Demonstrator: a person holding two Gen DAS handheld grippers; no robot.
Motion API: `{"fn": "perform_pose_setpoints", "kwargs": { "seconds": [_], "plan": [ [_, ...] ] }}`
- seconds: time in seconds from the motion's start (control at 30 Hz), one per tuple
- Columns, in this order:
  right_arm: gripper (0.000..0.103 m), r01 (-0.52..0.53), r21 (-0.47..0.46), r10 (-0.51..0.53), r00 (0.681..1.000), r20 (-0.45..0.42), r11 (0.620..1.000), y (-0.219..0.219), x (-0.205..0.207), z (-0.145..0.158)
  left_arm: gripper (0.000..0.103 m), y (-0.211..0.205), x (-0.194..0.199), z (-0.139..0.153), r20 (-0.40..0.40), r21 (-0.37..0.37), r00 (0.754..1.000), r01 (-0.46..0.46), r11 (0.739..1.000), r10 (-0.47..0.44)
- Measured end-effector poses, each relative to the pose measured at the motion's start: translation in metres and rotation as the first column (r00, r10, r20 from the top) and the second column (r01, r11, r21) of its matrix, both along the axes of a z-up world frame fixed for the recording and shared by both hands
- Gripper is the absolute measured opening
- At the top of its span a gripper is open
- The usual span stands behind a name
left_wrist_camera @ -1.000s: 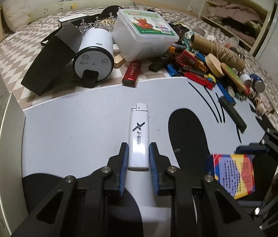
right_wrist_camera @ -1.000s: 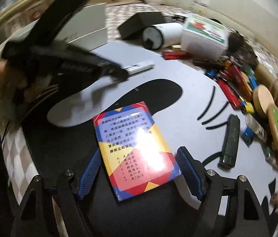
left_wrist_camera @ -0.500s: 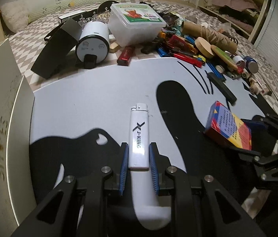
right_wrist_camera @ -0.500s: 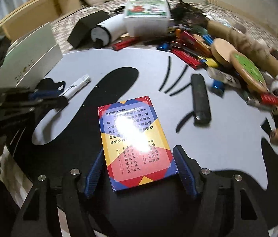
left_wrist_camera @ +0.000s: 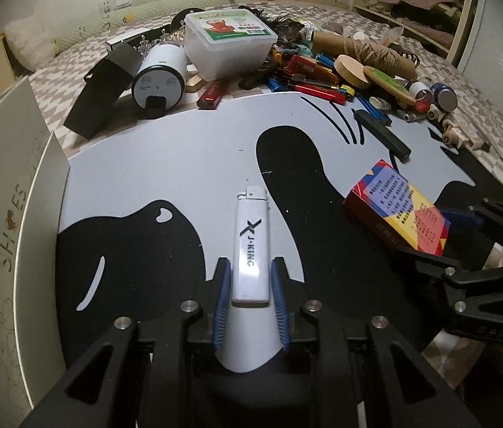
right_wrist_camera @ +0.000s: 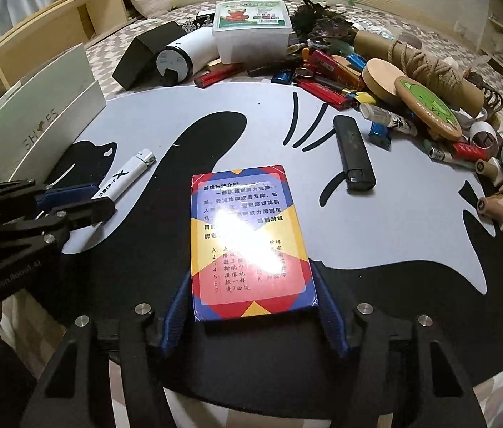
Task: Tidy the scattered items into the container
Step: 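Close the left tool on the white X-KING lighter while the right tool grips the card box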
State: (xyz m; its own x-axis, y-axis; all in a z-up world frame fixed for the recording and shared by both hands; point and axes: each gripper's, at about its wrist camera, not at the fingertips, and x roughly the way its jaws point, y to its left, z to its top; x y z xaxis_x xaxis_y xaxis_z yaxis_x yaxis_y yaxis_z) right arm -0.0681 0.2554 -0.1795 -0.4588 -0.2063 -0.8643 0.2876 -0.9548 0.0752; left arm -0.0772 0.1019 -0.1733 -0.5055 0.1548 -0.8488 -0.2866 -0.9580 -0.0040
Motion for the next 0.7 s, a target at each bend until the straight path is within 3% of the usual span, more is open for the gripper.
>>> {"fn": "perform_pose_setpoints", "kwargs": {
  "seconds": [0.33,0.47,0.7],
  "plan": [
    [0.064,-0.019,0.005,0.019,1.0,-0.017,1.0,-0.001,0.001,-0.001,0.041,0.008,-0.007,-0.006,-0.041,-0.011,0.999,-0.025,1.0,0.024],
    [0.063,-0.028,0.02,0.028,0.999,-0.025,0.999,-0.005,-0.001,-0.002,0.023,0.01,-0.003,-0.006,-0.039,0.006,0.999,-0.016,1.0,0.016],
    [0.063,-0.029,0.016,0.029,0.999,-0.021,0.999,-0.006,-0.005,0.0,0.021,0.013,0.001,-0.002,-0.029,0.021,0.999,-0.015,1.0,0.016]
  ]
}}
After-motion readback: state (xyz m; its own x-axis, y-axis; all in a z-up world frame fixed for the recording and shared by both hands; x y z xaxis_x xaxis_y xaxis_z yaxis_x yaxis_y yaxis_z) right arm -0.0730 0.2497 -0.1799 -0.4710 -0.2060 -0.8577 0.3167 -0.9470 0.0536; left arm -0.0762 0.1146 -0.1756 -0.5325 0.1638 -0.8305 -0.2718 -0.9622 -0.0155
